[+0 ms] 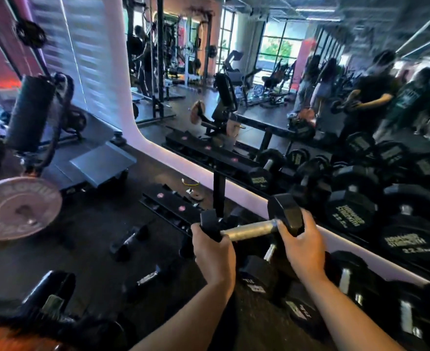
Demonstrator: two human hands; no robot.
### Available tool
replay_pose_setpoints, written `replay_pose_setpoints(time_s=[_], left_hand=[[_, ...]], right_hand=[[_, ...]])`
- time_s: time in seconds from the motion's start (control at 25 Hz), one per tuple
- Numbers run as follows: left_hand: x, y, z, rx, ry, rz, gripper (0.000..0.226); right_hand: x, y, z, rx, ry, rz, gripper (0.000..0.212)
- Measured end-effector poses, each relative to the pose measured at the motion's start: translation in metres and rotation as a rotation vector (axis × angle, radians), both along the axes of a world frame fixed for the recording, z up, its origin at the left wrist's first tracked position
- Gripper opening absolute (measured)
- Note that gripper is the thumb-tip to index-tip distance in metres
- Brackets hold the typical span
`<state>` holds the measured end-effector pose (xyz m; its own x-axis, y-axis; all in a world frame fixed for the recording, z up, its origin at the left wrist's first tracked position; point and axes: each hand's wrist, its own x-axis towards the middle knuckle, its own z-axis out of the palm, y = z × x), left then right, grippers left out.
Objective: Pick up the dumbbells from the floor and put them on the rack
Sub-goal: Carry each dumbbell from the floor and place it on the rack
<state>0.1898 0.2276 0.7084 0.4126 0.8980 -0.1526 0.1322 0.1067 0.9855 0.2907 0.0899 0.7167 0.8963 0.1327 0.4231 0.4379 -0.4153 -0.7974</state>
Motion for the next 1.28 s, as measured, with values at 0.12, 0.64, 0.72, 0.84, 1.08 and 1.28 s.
replay_pose_setpoints(time_s=[0.12, 0.64, 0.72, 0.84, 1.08, 1.28], left_hand=[[0.038, 0.018, 0.001, -0.023, 0.024, 0.052, 0.034], [0.328, 0.082, -0.003, -0.152, 0.003, 0.143, 0.045], [0.36, 0.09, -0.007, -0.165, -0.004, 0.148, 0.051], [0.419, 0.115, -0.014, -0.18, -0.006, 0.181, 0.061], [0.546, 0.191, -0.037, -0.238, -0.013, 0.212, 0.063], [0.632, 0.237, -0.062, -0.319, 0.09, 0.262, 0.072]], right_hand=[[0.045, 0.024, 0.012, -0.046, -0.018, 0.057, 0.035], [0.363, 0.115, 0.031, -0.219, -0.151, 0.185, 0.04], [0.401, 0.131, 0.031, -0.243, -0.153, 0.207, 0.047], [0.463, 0.162, 0.026, -0.26, -0.141, 0.221, 0.051], [0.591, 0.243, -0.01, -0.247, -0.087, 0.208, 0.055], [0.685, 0.303, -0.036, -0.322, -0.03, 0.273, 0.047]])
